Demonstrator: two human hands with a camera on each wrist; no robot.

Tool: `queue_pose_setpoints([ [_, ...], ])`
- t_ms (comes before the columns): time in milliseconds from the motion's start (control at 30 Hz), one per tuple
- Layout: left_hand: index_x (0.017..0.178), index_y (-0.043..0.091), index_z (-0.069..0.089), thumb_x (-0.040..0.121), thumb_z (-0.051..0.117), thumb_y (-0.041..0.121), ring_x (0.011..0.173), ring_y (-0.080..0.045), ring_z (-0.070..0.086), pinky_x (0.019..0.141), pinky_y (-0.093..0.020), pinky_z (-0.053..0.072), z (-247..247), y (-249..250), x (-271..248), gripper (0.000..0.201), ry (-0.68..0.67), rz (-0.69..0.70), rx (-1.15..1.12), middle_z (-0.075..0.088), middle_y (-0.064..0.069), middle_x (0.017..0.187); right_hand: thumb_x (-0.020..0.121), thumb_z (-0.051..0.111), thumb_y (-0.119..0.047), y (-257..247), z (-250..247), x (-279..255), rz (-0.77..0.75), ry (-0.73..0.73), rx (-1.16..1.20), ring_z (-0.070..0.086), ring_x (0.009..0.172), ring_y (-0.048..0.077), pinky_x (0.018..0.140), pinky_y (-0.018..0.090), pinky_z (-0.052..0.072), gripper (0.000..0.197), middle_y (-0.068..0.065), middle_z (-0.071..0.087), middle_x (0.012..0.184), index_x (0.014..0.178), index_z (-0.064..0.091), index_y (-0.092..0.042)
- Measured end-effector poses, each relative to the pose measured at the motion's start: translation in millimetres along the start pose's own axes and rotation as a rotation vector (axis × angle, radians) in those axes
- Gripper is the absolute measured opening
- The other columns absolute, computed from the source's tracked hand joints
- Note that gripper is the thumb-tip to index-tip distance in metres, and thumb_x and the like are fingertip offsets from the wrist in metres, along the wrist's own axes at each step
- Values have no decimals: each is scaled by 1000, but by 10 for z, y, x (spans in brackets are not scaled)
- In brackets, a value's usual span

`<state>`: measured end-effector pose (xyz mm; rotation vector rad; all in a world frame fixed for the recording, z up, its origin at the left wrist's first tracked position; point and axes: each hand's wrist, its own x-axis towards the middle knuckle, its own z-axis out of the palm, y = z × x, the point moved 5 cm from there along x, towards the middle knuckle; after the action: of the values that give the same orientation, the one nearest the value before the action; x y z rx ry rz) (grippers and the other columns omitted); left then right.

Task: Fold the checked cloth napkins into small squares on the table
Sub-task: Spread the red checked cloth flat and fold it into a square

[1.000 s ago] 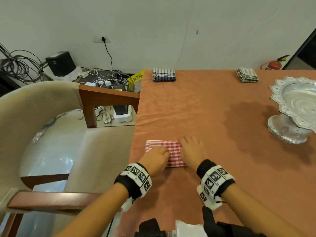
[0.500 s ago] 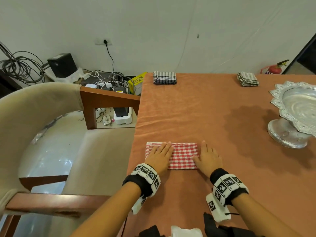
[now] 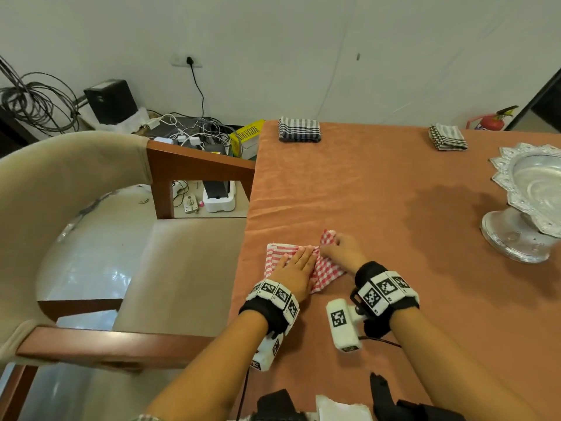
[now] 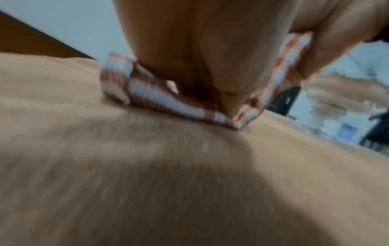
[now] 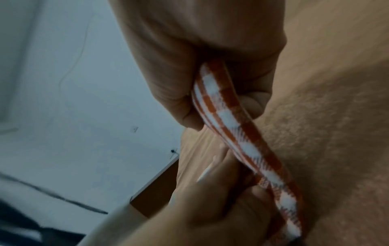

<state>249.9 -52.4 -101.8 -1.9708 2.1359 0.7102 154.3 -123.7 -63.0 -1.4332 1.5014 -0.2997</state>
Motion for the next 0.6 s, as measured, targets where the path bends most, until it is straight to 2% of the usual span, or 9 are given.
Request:
queue_pose_setpoints([
  [67,150,11,3,94,42,12,147,-20,-1,120,-37,4,-129,-90,-70,68,42,4,-79,-4,-5,159,83,59,-5,-151,124,-38,-74,29,-54,33,58,15,55,28,29,39,1,34,62,61,29,-16],
  [133,149,9,10,87,43,-3,147,-20,2,119,-33,3,-269,-264,-210,71,155,-40,-183,1,-6,159,82,59,-7,-254,232,-74,-155,51,-156,35,59,16,57,30,30,38,-1,35,62,61,30,-16],
  [200,148,9,15,88,39,-6,147,-18,4,118,-30,0,-334,-462,-387,67,253,-99,-284,6,-5,159,83,57,-7,-361,349,-120,-214,45,-278,44,65,19,58,30,34,30,2,44,66,62,36,-14],
  [267,147,10,19,91,36,-3,147,-18,7,118,-29,1,-315,-643,-559,60,299,-155,-375,10,-6,158,84,55,-11,-462,532,-164,-250,19,-412,51,79,24,69,32,40,20,6,52,74,68,43,-14],
  [333,147,10,22,93,33,-3,147,-17,9,118,-27,2,-251,-799,-683,56,322,-201,-427,13,-6,157,86,54,-15,-526,730,-198,-264,2,-535,57,96,32,83,36,44,9,13,62,93,91,54,-8],
  [367,147,9,22,93,32,-3,146,-17,9,117,-26,2,-212,-856,-731,56,330,-220,-437,14,-6,157,87,54,-17,-532,819,-207,-268,-2,-594,58,103,34,88,37,45,23,16,63,104,106,53,-4],
  [467,147,9,23,94,31,-3,147,-16,9,117,-25,2,-108,-988,-858,54,343,-256,-467,15,-5,157,91,51,-24,-488,1058,-246,-255,-62,-611,57,108,33,84,33,43,36,18,61,115,119,46,-2],
  [533,146,9,24,95,31,-1,147,-16,9,118,-25,3,-83,-1028,-902,53,347,-260,-475,15,-5,157,91,51,-31,-447,1145,-273,-283,-94,-581,57,106,32,78,31,38,35,16,60,113,114,50,-4],
  [600,146,10,25,95,32,1,146,-17,10,118,-26,3,-100,-1041,-919,52,372,-256,-482,17,-5,157,93,48,-25,-416,1142,-302,-342,-99,-509,57,100,31,76,31,37,22,15,63,104,102,55,-6],
])
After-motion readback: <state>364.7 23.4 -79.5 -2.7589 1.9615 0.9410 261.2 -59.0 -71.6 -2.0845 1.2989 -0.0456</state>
